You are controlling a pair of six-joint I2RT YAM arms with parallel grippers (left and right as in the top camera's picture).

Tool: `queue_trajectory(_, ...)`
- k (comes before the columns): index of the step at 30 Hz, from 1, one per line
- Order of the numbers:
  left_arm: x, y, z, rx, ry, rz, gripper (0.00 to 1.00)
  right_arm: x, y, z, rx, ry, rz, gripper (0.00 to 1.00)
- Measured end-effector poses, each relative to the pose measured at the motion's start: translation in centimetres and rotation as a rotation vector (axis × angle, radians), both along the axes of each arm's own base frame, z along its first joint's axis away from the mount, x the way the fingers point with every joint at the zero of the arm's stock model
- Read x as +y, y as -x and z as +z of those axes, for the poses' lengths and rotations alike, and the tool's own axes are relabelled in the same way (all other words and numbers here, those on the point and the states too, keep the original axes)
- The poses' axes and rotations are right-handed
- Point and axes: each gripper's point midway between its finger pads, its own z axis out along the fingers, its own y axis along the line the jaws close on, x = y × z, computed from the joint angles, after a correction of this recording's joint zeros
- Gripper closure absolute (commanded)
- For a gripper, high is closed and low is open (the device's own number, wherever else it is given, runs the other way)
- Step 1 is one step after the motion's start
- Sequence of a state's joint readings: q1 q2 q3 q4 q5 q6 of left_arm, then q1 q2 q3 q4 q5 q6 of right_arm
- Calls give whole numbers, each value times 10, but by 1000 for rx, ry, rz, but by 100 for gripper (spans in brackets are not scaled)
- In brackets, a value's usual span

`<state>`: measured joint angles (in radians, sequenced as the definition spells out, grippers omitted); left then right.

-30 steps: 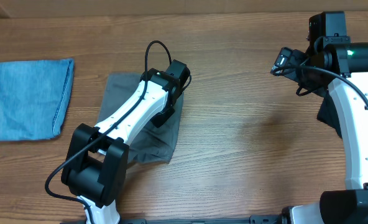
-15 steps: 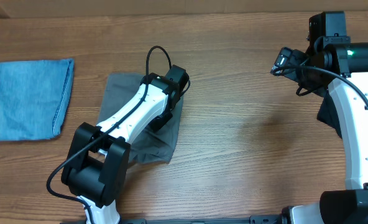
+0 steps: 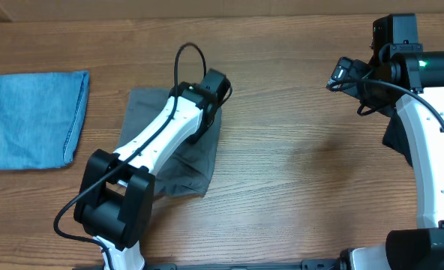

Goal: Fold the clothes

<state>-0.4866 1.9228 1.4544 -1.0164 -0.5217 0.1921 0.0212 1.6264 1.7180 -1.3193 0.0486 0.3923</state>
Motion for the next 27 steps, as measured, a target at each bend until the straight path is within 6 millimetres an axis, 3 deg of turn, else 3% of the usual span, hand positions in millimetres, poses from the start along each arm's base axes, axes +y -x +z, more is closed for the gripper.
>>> queue_trajectory(12,17,-47,60,-259,-122,63,96,0,0,0,0,0,0,0)
queue_trajectory(16,34,-57,73,-302,-144,109,95,0,0,0,0,0,0,0)
queue_trajectory(22,62,-67,72,-315,-107,189,86,0,0,0,0,0,0,0)
queue_trajectory(27,67,-71,60,-282,17,226,86,0,0,0,1,0,0,0)
